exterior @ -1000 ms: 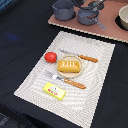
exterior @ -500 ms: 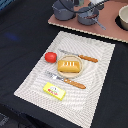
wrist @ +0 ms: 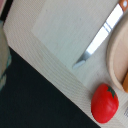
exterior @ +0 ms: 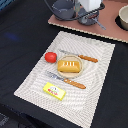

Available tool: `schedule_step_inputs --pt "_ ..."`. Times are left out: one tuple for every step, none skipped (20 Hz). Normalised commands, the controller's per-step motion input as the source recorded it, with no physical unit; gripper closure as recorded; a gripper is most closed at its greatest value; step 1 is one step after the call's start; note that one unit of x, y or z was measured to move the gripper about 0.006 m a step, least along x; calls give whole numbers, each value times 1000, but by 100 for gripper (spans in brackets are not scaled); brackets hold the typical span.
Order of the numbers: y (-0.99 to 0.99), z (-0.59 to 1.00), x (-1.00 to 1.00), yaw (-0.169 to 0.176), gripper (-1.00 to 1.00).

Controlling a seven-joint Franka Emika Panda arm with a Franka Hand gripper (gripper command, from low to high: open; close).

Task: Interact with the objects in diverse but meaningful ways.

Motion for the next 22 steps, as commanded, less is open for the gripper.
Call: schedule_step_inputs --pt "-637 -103 -463 -78 -100" --pt "-637 -140 -463 -77 -100" --pt "-643 -166 -469 -74 -100" --pt "-634 -209 -486 -74 -100" --pt "-617 -246 -506 -77 -100" --pt "-606 -277 -520 -77 -100" --pt "-597 -303 -531 -78 -100" --pt "-594 -311 -537 -77 -100" --pt "-583 -329 -537 -81 -100" --pt "-577 -326 -540 -83 -100" --pt "-569 -331 -540 -85 -100" --pt "-571 -329 -540 -85 -100" --pt "-574 -329 -540 -85 -100" --pt "-577 -317 -543 -83 -100" --pt "-571 -326 -551 -84 -100" --pt "-563 -329 -557 -86 -100" --pt "-557 -334 -563 -88 -100" --pt "-537 -351 -569 -91 -100" --pt "-520 -377 -589 -91 -100" --pt "-503 -397 -597 -94 -100" --pt "-489 -397 -617 -93 -100" --pt "-451 -406 -651 -92 -100"
